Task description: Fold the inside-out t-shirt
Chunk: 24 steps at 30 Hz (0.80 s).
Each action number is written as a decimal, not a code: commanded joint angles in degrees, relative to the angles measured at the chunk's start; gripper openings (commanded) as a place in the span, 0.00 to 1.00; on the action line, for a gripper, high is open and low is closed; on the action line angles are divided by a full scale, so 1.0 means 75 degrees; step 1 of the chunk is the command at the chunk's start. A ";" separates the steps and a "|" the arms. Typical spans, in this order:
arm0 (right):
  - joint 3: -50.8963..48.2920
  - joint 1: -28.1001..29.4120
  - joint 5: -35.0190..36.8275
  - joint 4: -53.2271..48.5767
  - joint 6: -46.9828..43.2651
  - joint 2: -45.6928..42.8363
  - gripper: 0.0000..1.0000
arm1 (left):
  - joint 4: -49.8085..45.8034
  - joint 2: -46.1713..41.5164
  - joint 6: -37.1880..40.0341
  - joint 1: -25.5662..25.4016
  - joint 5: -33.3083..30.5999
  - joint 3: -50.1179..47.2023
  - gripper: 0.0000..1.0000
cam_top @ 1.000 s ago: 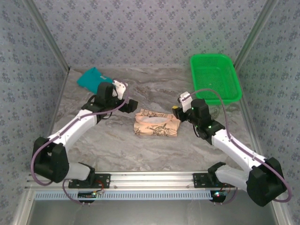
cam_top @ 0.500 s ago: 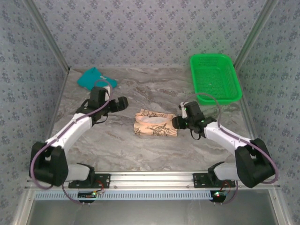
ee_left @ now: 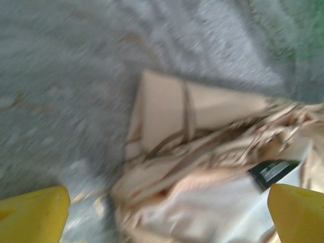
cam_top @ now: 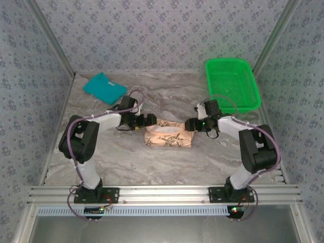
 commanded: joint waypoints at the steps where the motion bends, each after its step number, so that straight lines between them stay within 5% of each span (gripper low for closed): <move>1: 0.0417 0.0038 -0.0718 0.0028 -0.0172 0.0508 0.68 | 0.0173 0.0486 0.0288 -0.0236 0.0487 0.0316 0.99; 4: 0.0632 0.0203 -0.0910 -0.0005 -0.0174 0.0853 0.65 | -0.0072 0.0726 0.0527 -0.0313 0.0452 0.0493 0.97; 8: 0.0792 0.0432 -0.0969 -0.0075 -0.0209 0.1165 0.57 | -0.0341 0.1078 0.0733 -0.0360 0.0735 0.0643 0.80; 12: 0.0892 0.0530 -0.0838 -0.0167 -0.0279 0.1249 0.25 | -0.0686 0.0888 0.1108 -0.0351 0.0482 0.0544 0.65; 18: 0.0917 0.0551 -0.0838 -0.0220 -0.0433 0.1078 0.02 | -0.1335 -0.0021 0.1502 -0.0176 0.0231 0.0181 0.59; 24: 0.0933 0.0396 -0.1050 -0.0113 -0.0478 0.1082 0.00 | -0.1513 -0.0787 0.1634 -0.0089 0.0271 -0.0569 0.59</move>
